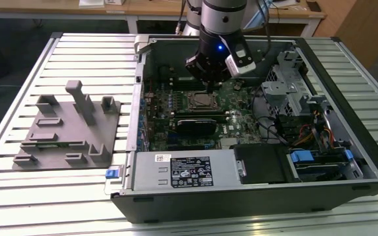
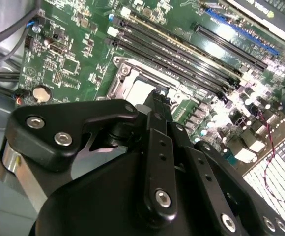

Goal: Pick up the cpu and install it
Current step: 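Install the second cpu locking lever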

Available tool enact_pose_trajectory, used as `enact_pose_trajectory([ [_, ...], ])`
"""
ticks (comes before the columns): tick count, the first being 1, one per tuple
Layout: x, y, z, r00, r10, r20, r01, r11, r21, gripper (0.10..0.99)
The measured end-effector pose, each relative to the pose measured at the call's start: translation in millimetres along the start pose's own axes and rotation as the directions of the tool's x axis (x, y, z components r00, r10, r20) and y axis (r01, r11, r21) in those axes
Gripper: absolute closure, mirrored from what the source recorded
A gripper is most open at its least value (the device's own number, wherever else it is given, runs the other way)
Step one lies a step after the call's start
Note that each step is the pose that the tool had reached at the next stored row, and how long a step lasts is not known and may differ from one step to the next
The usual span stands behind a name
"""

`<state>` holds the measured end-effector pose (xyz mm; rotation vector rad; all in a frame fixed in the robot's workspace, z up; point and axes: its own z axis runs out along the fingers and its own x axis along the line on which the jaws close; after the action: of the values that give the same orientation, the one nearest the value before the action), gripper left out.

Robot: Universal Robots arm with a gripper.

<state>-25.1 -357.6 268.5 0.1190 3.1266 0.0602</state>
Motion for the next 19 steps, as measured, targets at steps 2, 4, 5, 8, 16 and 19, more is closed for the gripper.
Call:
enact_pose_trajectory([
  [2,-0.4,-0.1,3.3,1.0,0.0,0.0,0.0,1.0,0.0,0.98],
  [4,-2.2,-0.1,7.1,1.0,0.0,-0.0001,0.0,1.0,0.0,0.98],
  [5,-2.5,-0.2,8.9,1.0,0.0,-0.0001,0.0,1.0,0.0,0.98],
  [8,-2.4,-0.6,14.2,1.0,0.0,-0.0002,0.0,1.0,0.0,0.98],
  [16,-2.5,-1.3,18.7,1.0,0.0,-0.0002,0.0,1.0,0.0,0.98],
  [19,-2.6,-2.8,20.1,1.0,-0.001,-0.0002,0.001,1.0,0.0,0.98],
])
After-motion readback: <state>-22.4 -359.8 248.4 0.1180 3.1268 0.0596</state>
